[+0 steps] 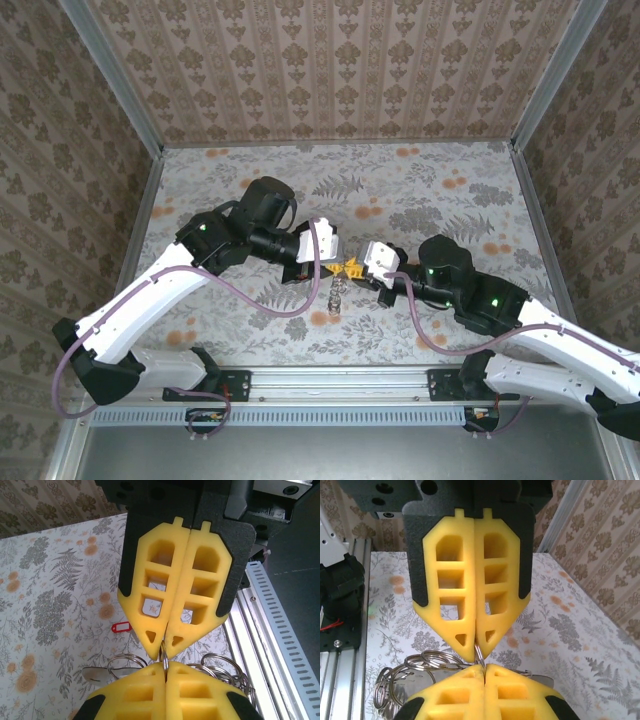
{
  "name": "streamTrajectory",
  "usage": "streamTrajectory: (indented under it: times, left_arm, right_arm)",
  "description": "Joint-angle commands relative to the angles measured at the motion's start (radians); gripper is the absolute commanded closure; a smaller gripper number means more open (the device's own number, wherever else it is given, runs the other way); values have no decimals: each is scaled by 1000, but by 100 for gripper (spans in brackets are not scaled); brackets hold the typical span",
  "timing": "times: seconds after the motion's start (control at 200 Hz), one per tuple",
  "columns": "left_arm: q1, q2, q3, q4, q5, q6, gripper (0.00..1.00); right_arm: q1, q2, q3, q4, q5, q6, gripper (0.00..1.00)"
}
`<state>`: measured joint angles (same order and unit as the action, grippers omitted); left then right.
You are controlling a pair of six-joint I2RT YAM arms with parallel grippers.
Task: Put the keys on the keyring
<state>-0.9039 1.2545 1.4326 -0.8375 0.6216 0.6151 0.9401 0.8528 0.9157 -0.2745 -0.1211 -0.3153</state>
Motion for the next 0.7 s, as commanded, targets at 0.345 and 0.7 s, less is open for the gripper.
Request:
streamTrajectory:
  times: [0.345,0.7]
  left_arm:
    - [108,-201,-250,458,230,-276,80]
    - [109,-213,-292,587,244,-337,79]
  right_arm:
    - [-65,-95,-92,289,-186,180,100]
    - [-103,-101,-171,518,-250,340,100]
